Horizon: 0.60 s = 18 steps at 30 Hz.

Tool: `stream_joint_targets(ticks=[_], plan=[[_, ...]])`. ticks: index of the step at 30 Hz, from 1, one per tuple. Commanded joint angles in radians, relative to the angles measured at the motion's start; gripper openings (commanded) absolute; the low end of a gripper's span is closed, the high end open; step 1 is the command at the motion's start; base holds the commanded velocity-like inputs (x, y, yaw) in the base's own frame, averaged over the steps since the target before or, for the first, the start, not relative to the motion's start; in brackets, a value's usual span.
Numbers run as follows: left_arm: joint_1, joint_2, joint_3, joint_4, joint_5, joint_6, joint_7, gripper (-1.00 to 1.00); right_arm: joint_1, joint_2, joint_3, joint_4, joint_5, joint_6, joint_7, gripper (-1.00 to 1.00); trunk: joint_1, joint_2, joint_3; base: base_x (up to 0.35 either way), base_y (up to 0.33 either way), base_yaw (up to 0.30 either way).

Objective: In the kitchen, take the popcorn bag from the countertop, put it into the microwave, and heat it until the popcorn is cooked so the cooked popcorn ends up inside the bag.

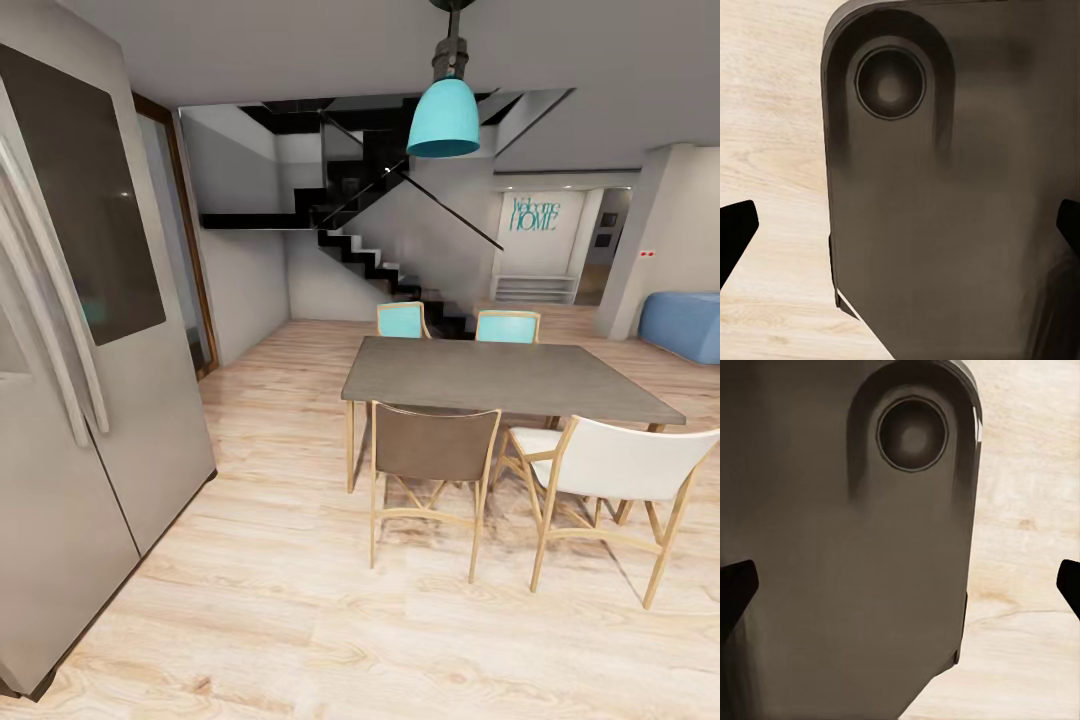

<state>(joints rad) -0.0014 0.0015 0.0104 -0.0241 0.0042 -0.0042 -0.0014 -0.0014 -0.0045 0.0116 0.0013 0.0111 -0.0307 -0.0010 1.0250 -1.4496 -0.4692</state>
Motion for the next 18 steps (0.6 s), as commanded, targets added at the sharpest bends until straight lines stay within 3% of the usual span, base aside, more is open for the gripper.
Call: stream_joint_targets(ticks=[1, 6, 18], plan=[[0.0, 0.0, 0.001, 0.0, 0.0, 0.0, 0.0, 1.0, 0.0, 0.0, 0.001, 0.0, 0.001, -0.003, 0.0, 1.0, 0.0, 0.0, -0.001, 0.0, 0.0, 0.0], [0.0, 0.0, 0.002, 0.0, 0.0, 0.0, 0.0, 1.0, 0.0, 0.001, 0.001, 0.0, 0.001, -0.004, 0.0, 1.0, 0.0, 0.0, -0.001, 0.0, 0.0, 0.056], [0.0, 0.0, 0.002, 0.0, 0.0, 0.0, 0.0, 1.0, 0.0, 0.001, 0.001, 0.0, -0.005, -0.032, 0.0, 1.0, 0.0, 0.0, -0.001, 0.0, 0.0, 0.267]])
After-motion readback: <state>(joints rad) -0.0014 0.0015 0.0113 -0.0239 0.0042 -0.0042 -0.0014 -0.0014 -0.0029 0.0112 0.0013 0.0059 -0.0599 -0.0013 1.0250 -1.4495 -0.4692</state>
